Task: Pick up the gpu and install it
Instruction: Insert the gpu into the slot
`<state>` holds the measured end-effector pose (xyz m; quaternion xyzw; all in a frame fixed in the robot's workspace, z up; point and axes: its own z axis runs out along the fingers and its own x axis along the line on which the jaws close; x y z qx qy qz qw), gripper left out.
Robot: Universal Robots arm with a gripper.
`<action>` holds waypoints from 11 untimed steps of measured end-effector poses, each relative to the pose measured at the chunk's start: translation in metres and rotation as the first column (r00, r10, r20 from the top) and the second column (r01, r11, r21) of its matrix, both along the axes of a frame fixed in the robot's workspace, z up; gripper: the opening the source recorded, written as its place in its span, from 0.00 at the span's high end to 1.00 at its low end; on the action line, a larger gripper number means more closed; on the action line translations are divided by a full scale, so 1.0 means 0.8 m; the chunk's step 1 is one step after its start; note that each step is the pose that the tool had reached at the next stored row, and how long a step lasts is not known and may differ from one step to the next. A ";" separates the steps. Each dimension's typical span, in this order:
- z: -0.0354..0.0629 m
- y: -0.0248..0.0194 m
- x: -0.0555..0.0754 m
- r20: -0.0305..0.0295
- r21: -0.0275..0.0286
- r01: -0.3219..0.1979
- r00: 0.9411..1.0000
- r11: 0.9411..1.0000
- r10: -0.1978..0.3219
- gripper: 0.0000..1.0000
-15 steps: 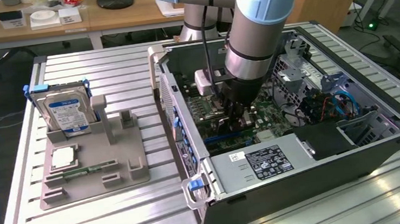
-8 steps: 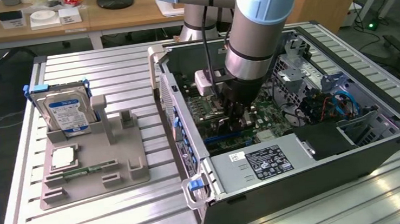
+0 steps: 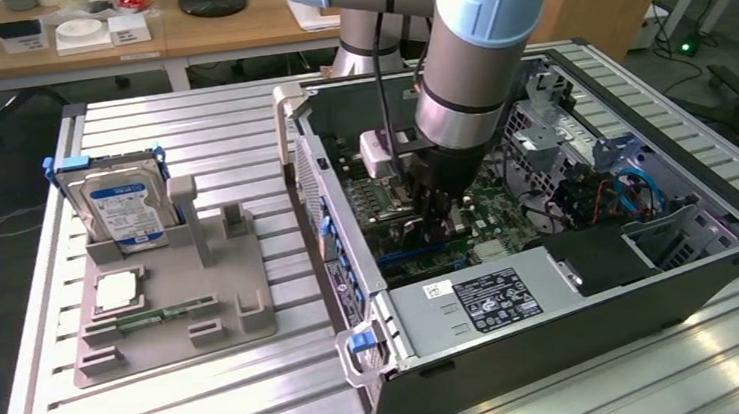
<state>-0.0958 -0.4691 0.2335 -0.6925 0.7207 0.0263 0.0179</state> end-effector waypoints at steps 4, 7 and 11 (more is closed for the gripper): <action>-0.001 0.0000 0.000 0.000 0.000 0.000 1.000 1.000 0.000 0.72; -0.002 0.0000 0.000 0.000 0.000 0.000 1.000 1.000 0.000 0.72; -0.004 0.0000 0.000 0.000 0.000 0.000 1.000 1.000 0.000 0.72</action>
